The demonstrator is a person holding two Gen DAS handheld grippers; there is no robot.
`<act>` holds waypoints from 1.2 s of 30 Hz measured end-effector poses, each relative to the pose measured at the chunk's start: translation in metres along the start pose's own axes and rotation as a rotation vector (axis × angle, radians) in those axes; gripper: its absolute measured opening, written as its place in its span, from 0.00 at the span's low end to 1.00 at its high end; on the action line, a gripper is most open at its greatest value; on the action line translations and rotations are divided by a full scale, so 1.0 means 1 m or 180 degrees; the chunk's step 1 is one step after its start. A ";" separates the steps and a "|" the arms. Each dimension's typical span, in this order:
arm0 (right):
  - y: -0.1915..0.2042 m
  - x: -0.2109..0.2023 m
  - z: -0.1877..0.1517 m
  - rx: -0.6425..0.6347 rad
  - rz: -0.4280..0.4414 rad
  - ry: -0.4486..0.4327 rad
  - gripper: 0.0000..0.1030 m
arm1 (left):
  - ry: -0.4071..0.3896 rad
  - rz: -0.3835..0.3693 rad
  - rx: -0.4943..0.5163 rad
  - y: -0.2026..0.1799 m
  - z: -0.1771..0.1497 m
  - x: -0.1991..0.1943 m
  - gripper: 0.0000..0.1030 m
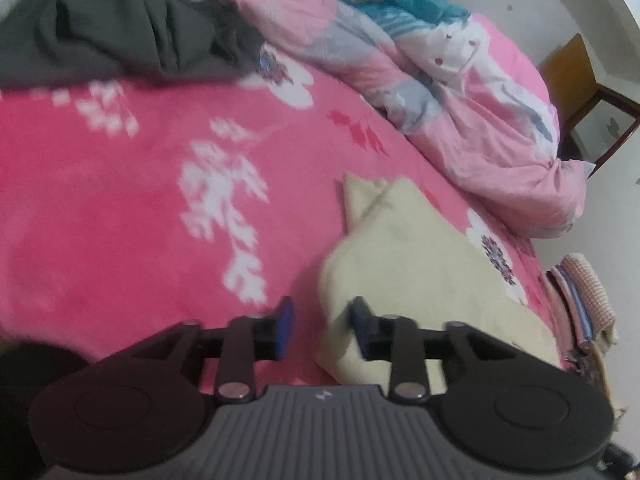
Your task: Fold clothes
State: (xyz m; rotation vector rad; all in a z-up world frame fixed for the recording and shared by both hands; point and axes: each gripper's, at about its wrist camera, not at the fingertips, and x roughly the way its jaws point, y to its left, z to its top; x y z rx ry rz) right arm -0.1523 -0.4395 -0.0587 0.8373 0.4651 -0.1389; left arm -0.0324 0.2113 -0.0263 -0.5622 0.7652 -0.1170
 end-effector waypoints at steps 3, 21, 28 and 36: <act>0.009 0.004 0.015 -0.0152 0.0041 0.0002 0.16 | -0.0063 0.0065 0.0166 -0.007 0.013 -0.003 0.44; 0.120 0.145 0.043 -0.1592 0.0190 0.0799 0.42 | 0.0267 0.0018 0.1664 -0.127 0.063 0.116 0.57; 0.107 0.159 0.041 -0.1426 0.0357 0.0983 0.42 | 0.0344 -0.0042 0.1718 -0.124 0.074 0.147 0.44; 0.112 0.164 0.041 -0.1635 0.0369 0.0880 0.42 | 0.0268 -0.0103 0.1633 -0.119 0.074 0.154 0.35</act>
